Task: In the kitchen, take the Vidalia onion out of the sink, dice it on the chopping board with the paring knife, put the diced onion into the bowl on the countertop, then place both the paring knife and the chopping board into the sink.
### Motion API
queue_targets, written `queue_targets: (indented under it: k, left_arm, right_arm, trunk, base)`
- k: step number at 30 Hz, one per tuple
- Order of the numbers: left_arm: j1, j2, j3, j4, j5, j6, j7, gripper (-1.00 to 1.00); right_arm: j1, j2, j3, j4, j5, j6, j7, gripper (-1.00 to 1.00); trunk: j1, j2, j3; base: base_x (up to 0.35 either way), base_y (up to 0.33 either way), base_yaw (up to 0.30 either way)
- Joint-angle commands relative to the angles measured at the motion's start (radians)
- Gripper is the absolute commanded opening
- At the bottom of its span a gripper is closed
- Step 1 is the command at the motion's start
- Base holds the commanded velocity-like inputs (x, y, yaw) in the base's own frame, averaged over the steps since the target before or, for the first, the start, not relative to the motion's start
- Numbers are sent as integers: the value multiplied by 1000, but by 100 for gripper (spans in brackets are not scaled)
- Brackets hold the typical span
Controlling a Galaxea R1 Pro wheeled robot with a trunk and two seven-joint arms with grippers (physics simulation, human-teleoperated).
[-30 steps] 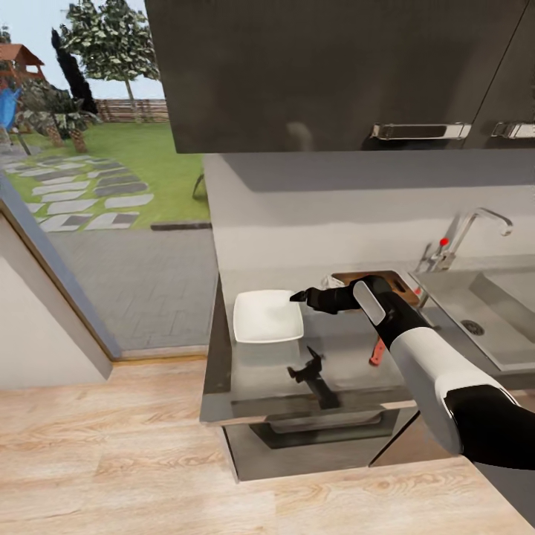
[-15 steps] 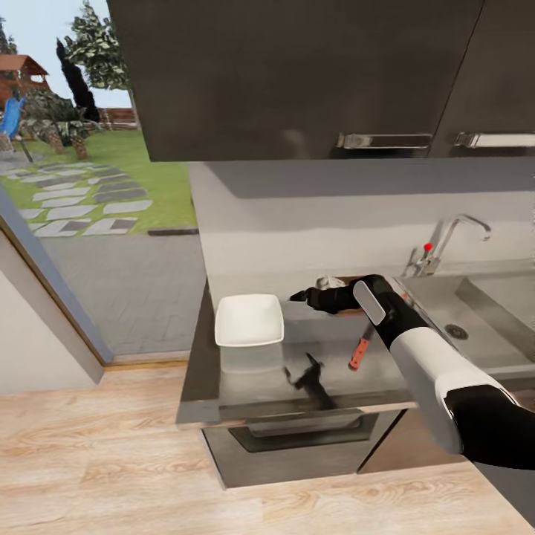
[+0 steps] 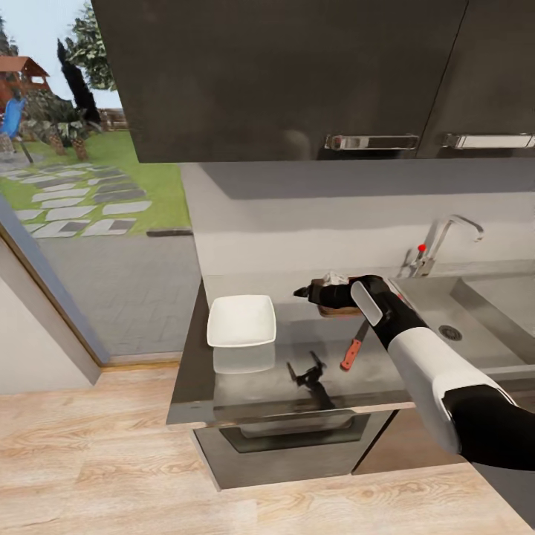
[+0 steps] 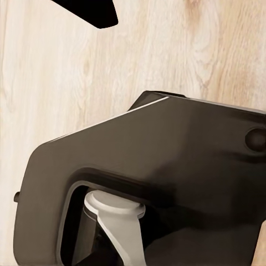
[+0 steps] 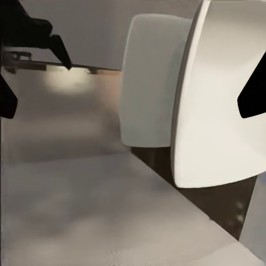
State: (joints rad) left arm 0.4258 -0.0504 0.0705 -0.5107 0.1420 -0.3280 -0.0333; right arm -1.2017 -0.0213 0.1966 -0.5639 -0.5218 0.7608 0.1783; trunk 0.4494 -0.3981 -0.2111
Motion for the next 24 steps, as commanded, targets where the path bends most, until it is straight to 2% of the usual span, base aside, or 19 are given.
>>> queue_targets:
  k: [1,10,24]
  left_arm:
    - [0,-1,3,-2,5,0,-3,100]
    - [1,-1,3,-2,5,0,-3,100]
    - [1,-2,3,-2,5,0,-3,100]
  right_arm:
    - [-1,-1,4,-1,8,1,3,100]
    - [-1,0,4,2,51,-3,-16,100]
    - [-1,1,4,2,67,-3,-46,100]
  trunk:
    - [1,-2,-2]
    - [1,-2,-2]
    - [1,-2,-2]
  base:
    - [0,-4,0]
    - [0,-1,0]
    - [-3,0,0]
